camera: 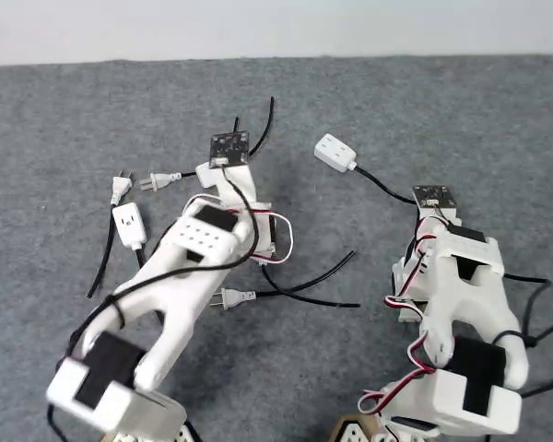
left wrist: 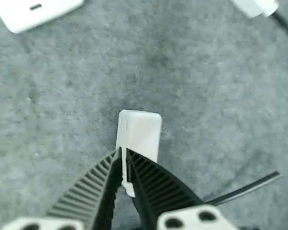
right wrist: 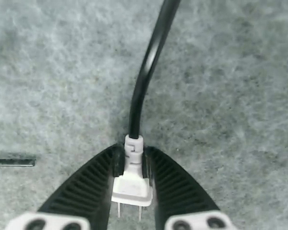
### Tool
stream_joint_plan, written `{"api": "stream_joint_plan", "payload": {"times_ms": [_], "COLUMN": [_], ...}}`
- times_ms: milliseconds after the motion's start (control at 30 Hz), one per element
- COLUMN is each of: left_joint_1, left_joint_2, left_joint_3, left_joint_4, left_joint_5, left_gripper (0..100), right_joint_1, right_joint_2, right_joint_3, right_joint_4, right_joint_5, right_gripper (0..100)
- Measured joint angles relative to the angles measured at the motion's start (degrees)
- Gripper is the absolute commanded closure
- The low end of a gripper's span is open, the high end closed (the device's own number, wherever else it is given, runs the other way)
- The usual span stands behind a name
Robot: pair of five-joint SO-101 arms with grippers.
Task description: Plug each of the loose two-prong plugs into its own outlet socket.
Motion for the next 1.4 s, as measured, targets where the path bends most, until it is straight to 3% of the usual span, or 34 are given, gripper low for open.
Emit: {"api": "stream_joint_plan", "payload": {"times_ms": [200,567,833,1033,1400], "left_joint_1": [-0.1,1.3,11.1,13.7,11.8], "left_joint_2": [-3.4,8.8,9.8,12.3,10.4], "left_joint_3": [5.3,-3.4,-5.3,-7.7,-13.6], "left_joint_4": [-4.9,-1.8,-1.9,-1.8,3.4], "left_joint_5": [0.0,0.0,-0.9,-1.8,-1.8], "left_gripper": [99,99,99,99,99], "right_joint_1": [0.0,0.0,0.0,0.0,0.0], "right_joint_2": [0.0,0.0,0.0,0.0,0.0], "right_joint_3": [0.0,0.0,0.0,0.0,0.0], "right_joint_4": [0.0,0.0,0.0,0.0,0.0], "right_joint_5": [0.0,0.0,0.3,0.3,0.3], "right_gripper": [99.1,99.1,99.1,99.1,99.1]}}
